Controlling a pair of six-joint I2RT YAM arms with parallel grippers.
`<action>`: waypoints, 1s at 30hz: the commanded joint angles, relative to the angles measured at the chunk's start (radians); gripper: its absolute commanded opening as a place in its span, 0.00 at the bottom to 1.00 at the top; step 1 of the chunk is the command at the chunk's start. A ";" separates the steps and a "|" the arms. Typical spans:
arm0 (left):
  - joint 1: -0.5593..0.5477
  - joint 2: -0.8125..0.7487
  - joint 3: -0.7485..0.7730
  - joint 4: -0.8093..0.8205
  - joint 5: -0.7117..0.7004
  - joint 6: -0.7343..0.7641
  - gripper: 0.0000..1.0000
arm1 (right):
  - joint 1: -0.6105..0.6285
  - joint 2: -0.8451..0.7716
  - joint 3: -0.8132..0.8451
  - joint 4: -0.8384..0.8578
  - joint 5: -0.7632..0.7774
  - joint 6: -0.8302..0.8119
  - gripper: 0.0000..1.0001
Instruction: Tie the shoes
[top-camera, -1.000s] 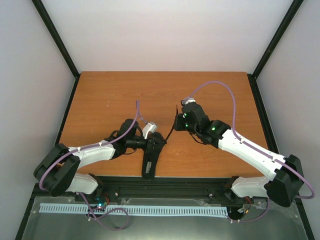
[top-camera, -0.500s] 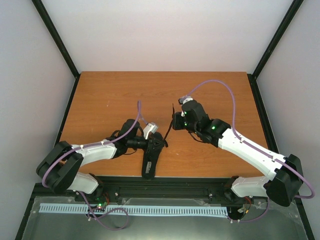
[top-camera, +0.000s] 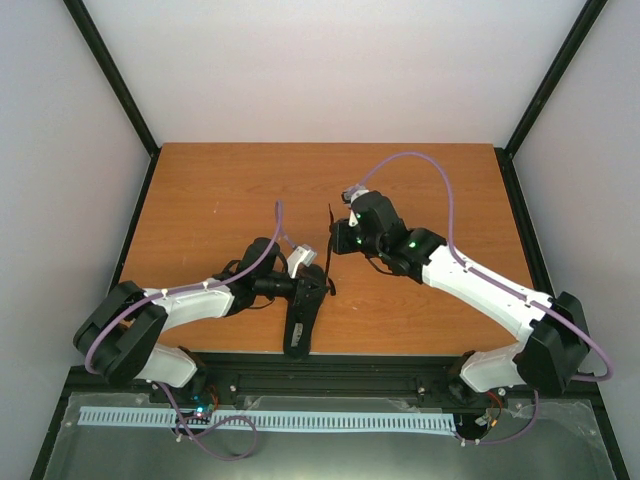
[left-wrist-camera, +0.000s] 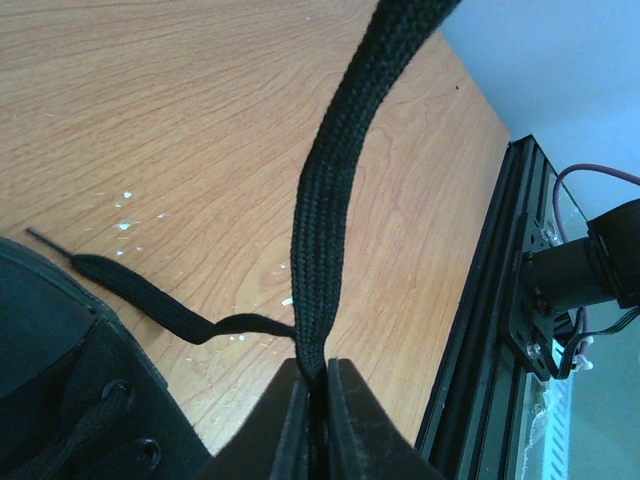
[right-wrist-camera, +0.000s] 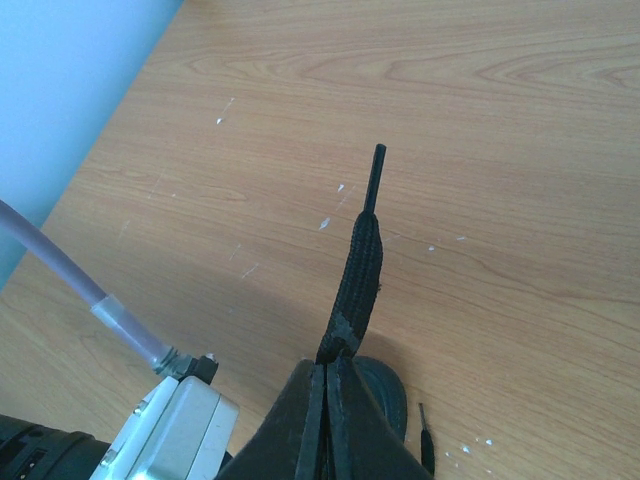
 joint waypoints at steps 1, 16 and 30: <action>0.008 -0.008 0.034 -0.010 -0.026 0.025 0.07 | 0.002 0.017 0.038 0.024 0.001 -0.019 0.03; 0.009 -0.276 -0.140 -0.017 -0.162 -0.068 0.01 | 0.002 0.268 0.056 0.150 -0.243 0.008 0.03; 0.009 -0.358 -0.157 -0.091 -0.244 -0.160 0.01 | -0.097 0.064 -0.197 0.352 -0.436 -0.095 0.85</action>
